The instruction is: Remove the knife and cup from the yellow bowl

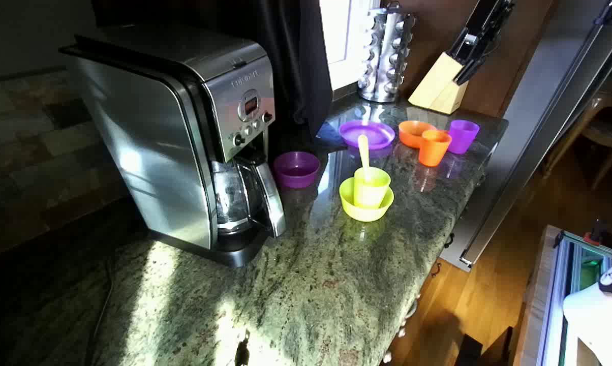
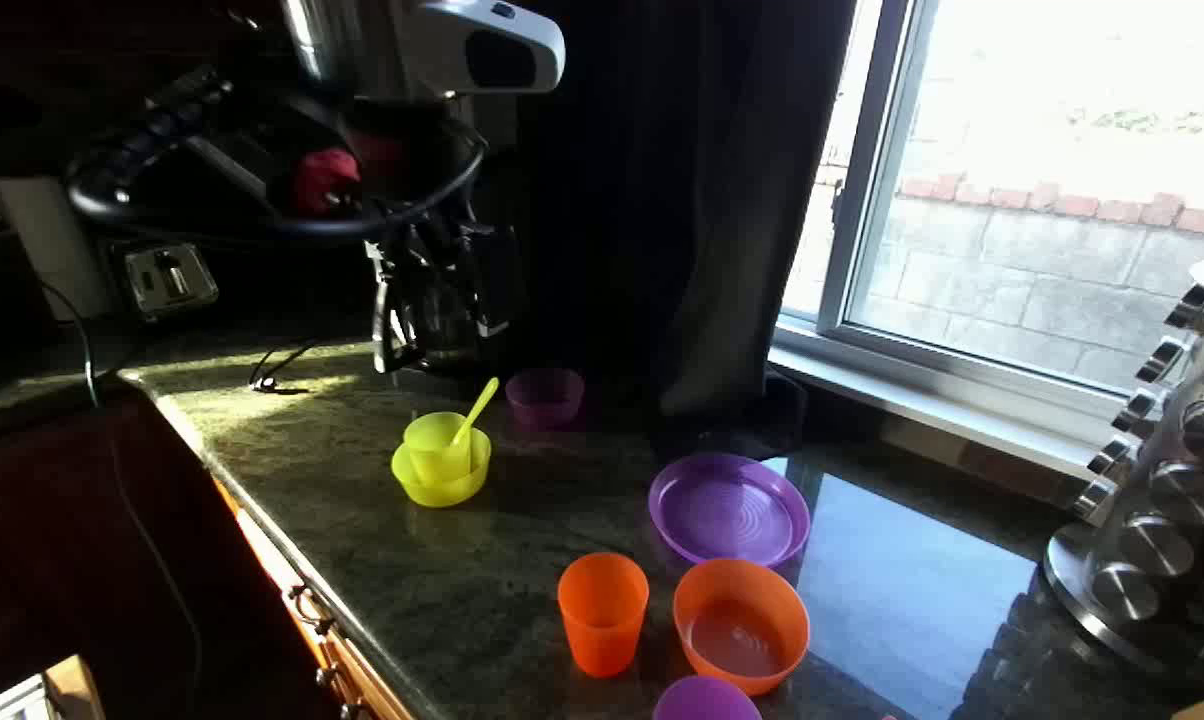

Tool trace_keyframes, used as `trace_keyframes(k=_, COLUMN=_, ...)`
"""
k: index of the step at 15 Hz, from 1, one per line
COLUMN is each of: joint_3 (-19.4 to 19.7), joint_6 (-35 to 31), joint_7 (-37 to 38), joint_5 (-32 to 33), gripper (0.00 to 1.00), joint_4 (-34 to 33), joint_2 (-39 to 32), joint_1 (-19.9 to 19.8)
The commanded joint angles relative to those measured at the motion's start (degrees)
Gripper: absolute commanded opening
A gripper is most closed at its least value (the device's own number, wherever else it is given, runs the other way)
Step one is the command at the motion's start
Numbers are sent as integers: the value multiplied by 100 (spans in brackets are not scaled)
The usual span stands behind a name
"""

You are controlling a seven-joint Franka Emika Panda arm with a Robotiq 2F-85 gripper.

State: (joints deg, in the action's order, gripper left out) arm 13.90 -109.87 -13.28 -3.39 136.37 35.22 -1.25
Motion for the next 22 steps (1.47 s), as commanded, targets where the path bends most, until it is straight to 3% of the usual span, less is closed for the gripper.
trace_keyframes(k=1, joint_3=-93, joint_6=14, joint_7=-59, joint_5=-67, gripper=100, joint_4=-11, joint_2=-22, joint_1=-121)
trace_keyframes(k=6, joint_3=-93, joint_6=14, joint_7=-59, joint_5=-67, gripper=100, joint_4=-11, joint_2=-22, joint_1=-121)
trace_keyframes(k=12, joint_3=-881, joint_6=-292, joint_7=479, joint_5=-182, gripper=100, joint_4=352, joint_2=-451, joint_1=192)
trace_keyframes(k=17, joint_3=-1407, joint_6=-2016, joint_7=1696, joint_5=-547, gripper=100, joint_4=710, joint_2=-964, joint_1=261)
trace_keyframes(k=22, joint_3=-1761, joint_6=-3615, joint_7=2607, joint_5=-392, gripper=100, joint_4=1005, joint_2=-1579, joint_1=168)
